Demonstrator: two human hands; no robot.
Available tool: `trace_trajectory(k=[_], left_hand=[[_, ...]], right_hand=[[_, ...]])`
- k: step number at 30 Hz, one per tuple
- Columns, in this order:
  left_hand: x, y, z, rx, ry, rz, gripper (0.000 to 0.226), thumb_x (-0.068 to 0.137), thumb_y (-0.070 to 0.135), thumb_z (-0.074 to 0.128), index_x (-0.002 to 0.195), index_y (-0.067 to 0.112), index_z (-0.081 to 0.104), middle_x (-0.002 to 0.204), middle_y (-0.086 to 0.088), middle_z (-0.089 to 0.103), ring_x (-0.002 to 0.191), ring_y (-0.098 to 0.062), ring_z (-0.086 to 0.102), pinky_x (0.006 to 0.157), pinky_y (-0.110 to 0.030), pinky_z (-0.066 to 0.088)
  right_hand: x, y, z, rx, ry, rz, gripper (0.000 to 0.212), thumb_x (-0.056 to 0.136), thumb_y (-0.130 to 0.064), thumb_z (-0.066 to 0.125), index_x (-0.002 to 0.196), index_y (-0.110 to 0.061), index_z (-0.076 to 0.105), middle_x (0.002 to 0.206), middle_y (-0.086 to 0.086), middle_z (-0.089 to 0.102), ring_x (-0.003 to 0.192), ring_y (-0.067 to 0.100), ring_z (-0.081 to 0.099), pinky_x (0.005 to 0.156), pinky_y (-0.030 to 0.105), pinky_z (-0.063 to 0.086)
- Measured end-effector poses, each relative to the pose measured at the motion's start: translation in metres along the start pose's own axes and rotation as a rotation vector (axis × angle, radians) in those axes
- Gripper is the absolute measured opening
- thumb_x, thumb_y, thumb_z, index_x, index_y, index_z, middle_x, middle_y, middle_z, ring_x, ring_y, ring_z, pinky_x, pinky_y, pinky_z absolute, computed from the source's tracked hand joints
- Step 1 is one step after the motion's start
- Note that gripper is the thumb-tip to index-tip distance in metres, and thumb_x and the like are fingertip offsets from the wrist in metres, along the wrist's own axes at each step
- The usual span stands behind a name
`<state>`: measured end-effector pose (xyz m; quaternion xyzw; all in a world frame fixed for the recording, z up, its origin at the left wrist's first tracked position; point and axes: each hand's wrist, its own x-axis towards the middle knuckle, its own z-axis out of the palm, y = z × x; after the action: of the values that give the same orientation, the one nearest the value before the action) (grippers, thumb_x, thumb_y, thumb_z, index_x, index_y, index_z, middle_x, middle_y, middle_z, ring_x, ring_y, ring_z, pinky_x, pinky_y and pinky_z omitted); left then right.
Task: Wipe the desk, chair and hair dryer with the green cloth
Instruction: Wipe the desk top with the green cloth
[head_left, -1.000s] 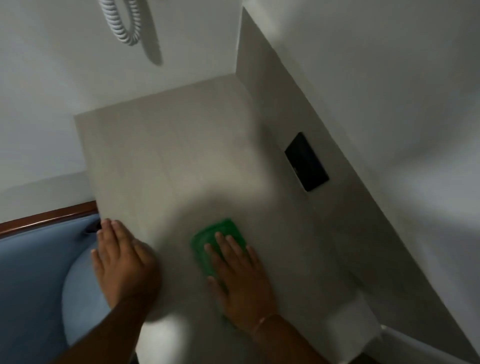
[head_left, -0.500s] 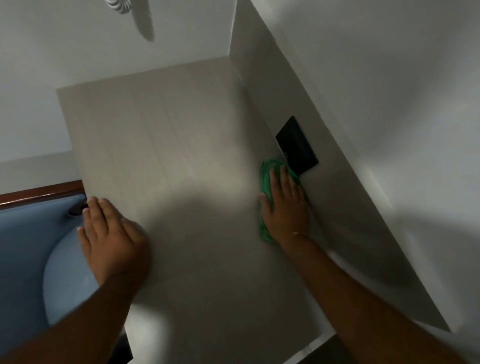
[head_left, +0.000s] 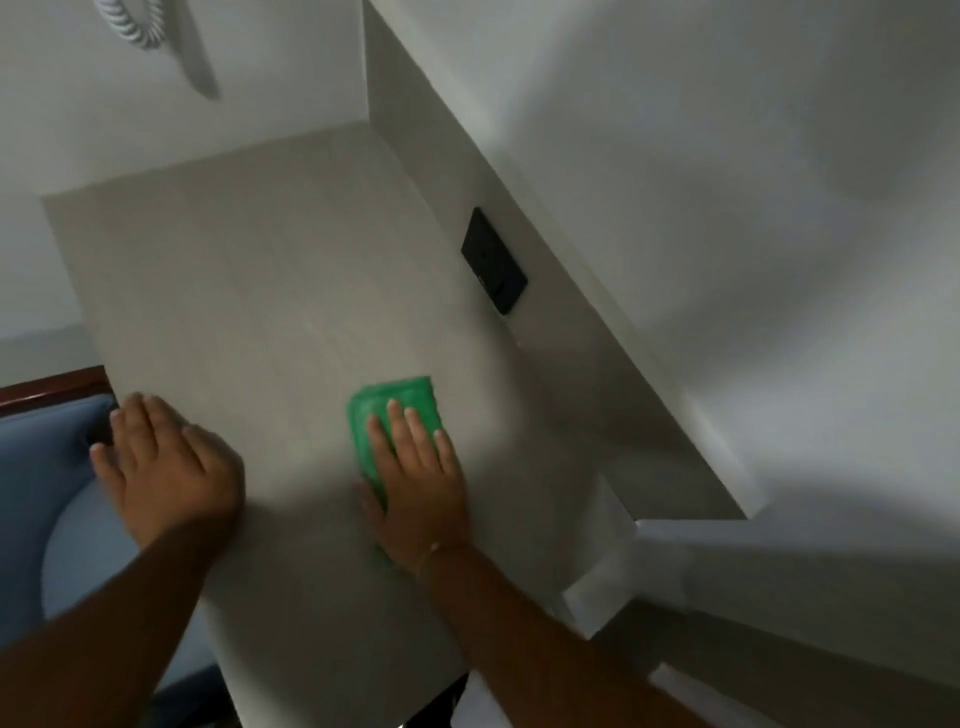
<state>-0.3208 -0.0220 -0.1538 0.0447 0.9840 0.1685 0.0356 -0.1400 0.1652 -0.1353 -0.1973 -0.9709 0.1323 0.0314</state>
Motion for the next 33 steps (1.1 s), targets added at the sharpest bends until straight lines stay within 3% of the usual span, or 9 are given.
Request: trace_trajectory(k=[2, 5, 10, 14, 17, 24, 27, 31, 33], left_hand=[[-0.025, -0.001, -0.007, -0.001, -0.035, 0.025, 0.066, 0.107, 0.039, 0.019, 0.166, 0.010, 0.011, 0.177, -0.012, 0.010, 0.164, -0.025, 0.004, 0.122, -0.025, -0.026], [-0.086, -0.004, -0.016, -0.020, -0.094, 0.017, 0.066, 0.107, 0.039, 0.017, 0.168, 0.013, 0.010, 0.178, -0.009, 0.008, 0.164, -0.024, 0.005, 0.131, -0.040, -0.010], [-0.181, 0.003, -0.032, -0.046, -0.132, 0.026, 0.068, 0.103, 0.034, 0.023, 0.164, 0.003, 0.026, 0.174, -0.019, 0.022, 0.159, -0.039, 0.024, 0.127, -0.057, 0.018], [-0.223, 0.003, -0.033, -0.027, -0.182, 0.035, 0.068, 0.102, 0.032, 0.026, 0.163, 0.001, 0.029, 0.172, -0.021, 0.024, 0.158, -0.042, 0.026, 0.126, -0.059, 0.022], [-0.236, 0.001, -0.028, 0.007, -0.237, 0.026, 0.069, 0.104, 0.038, 0.018, 0.166, 0.006, 0.022, 0.175, -0.016, 0.019, 0.161, -0.037, 0.020, 0.129, -0.057, 0.018], [-0.244, -0.018, -0.031, 0.081, -0.283, 0.086, 0.070, 0.102, 0.037, 0.024, 0.166, 0.009, 0.022, 0.175, -0.011, 0.021, 0.161, -0.031, 0.023, 0.127, -0.051, 0.020], [-0.244, -0.027, -0.036, 0.126, -0.379, 0.088, 0.075, 0.100, 0.046, 0.013, 0.168, 0.018, -0.002, 0.178, -0.003, 0.001, 0.164, -0.020, 0.002, 0.131, -0.047, 0.009], [-0.247, -0.040, -0.054, 0.202, -0.436, 0.068, 0.074, 0.098, 0.046, 0.007, 0.160, 0.016, -0.022, 0.177, -0.002, -0.013, 0.163, -0.018, -0.011, 0.131, -0.043, 0.001], [-0.250, -0.052, -0.069, 0.224, -0.469, 0.060, 0.086, 0.094, 0.042, 0.022, 0.156, 0.015, -0.031, 0.173, -0.002, -0.026, 0.161, -0.018, -0.021, 0.131, -0.041, -0.006]], right_hand=[[-0.039, 0.010, 0.003, -0.002, -0.035, -0.059, 0.073, 0.104, -0.058, 0.037, 0.167, -0.030, 0.013, 0.177, -0.003, 0.007, 0.163, 0.019, 0.011, 0.129, 0.046, 0.015], [-0.096, 0.049, -0.003, -0.007, -0.068, -0.083, 0.073, 0.104, -0.060, 0.037, 0.167, -0.033, 0.011, 0.177, -0.006, 0.003, 0.163, 0.018, 0.008, 0.126, 0.048, 0.020], [-0.125, 0.136, -0.038, -0.121, -0.123, 0.201, 0.074, 0.106, -0.063, 0.026, 0.168, -0.028, 0.007, 0.176, 0.000, 0.005, 0.163, 0.024, 0.009, 0.129, 0.053, 0.025], [-0.087, 0.146, -0.057, -0.081, -0.101, 0.364, 0.075, 0.102, -0.054, 0.043, 0.167, -0.022, 0.020, 0.173, 0.007, 0.022, 0.159, 0.028, 0.026, 0.125, 0.054, 0.030], [-0.059, 0.119, -0.058, -0.049, -0.115, 0.439, 0.085, 0.097, -0.062, 0.048, 0.167, -0.023, 0.019, 0.175, 0.005, 0.016, 0.161, 0.027, 0.021, 0.129, 0.052, 0.021], [-0.068, -0.026, -0.018, 0.067, -0.237, -0.001, 0.084, 0.099, -0.062, 0.038, 0.168, -0.025, 0.008, 0.177, 0.001, 0.007, 0.164, 0.022, 0.008, 0.131, 0.050, 0.013], [-0.107, -0.078, 0.001, 0.085, -0.287, -0.165, 0.077, 0.101, -0.053, 0.040, 0.167, -0.024, 0.014, 0.176, 0.002, 0.013, 0.162, 0.022, 0.018, 0.128, 0.050, 0.019], [-0.134, -0.102, -0.001, 0.103, -0.356, -0.203, 0.070, 0.093, -0.049, 0.048, 0.159, -0.028, 0.041, 0.167, -0.002, 0.039, 0.152, 0.016, 0.042, 0.118, 0.045, 0.024], [-0.141, -0.108, -0.003, 0.117, -0.380, -0.188, 0.073, 0.090, -0.047, 0.051, 0.159, -0.025, 0.041, 0.167, -0.001, 0.039, 0.153, 0.018, 0.040, 0.119, 0.046, 0.021]])
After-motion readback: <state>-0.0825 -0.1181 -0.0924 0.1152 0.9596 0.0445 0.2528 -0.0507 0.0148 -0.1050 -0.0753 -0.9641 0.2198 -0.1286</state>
